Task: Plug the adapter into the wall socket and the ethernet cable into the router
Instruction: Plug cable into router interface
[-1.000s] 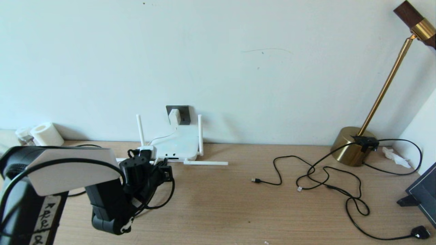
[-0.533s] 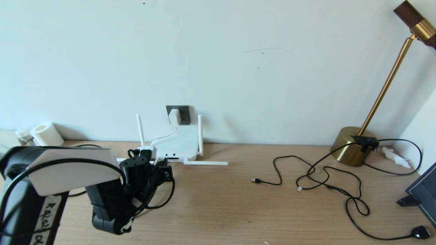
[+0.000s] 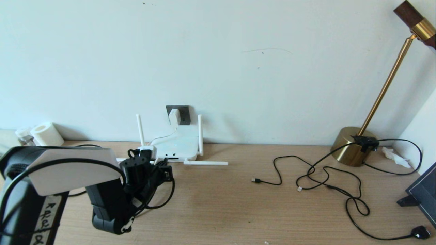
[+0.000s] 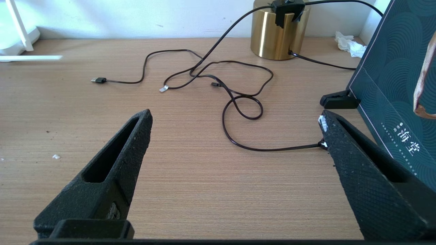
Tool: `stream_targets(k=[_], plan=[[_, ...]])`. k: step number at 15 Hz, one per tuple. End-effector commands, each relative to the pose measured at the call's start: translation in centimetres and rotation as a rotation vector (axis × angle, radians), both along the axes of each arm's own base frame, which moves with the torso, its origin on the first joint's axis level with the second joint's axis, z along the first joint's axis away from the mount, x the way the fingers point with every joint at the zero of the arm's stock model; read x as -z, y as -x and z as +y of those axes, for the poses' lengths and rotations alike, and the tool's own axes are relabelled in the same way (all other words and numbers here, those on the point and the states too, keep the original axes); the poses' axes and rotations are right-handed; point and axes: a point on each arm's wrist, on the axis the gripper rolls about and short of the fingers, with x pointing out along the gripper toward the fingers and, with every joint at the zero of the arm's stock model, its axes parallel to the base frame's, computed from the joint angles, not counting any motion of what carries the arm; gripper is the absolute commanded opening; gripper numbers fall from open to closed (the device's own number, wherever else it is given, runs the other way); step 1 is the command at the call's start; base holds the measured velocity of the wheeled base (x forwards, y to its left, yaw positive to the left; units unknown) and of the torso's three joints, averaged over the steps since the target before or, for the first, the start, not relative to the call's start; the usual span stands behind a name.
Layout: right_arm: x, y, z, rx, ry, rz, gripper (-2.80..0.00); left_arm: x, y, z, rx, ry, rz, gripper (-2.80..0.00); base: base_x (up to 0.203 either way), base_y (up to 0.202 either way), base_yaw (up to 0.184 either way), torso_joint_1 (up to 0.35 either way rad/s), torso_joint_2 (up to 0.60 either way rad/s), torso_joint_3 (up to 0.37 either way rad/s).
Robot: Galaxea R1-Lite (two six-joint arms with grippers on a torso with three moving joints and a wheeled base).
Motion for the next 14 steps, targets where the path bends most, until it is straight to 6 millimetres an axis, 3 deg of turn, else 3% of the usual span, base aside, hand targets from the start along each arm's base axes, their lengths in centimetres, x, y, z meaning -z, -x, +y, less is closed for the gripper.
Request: stream_targets(k=[1,14], plan=[[-0.01,-0.01,0.00,0.000,0.000,0.000,0.00,-0.08,-0.07,-0.02,-0.001,0.003,-0.009,-2.80,0.000,0.000,0.000,0.000,0.00,0.000],[-0.01,-0.01,0.00,0.000,0.000,0.001,0.00,-0.20,-0.30,-0.08,-0.001,0.004,-0.019,-2.80,0.000,0.000,0.000,0.000,0.00,0.000]])
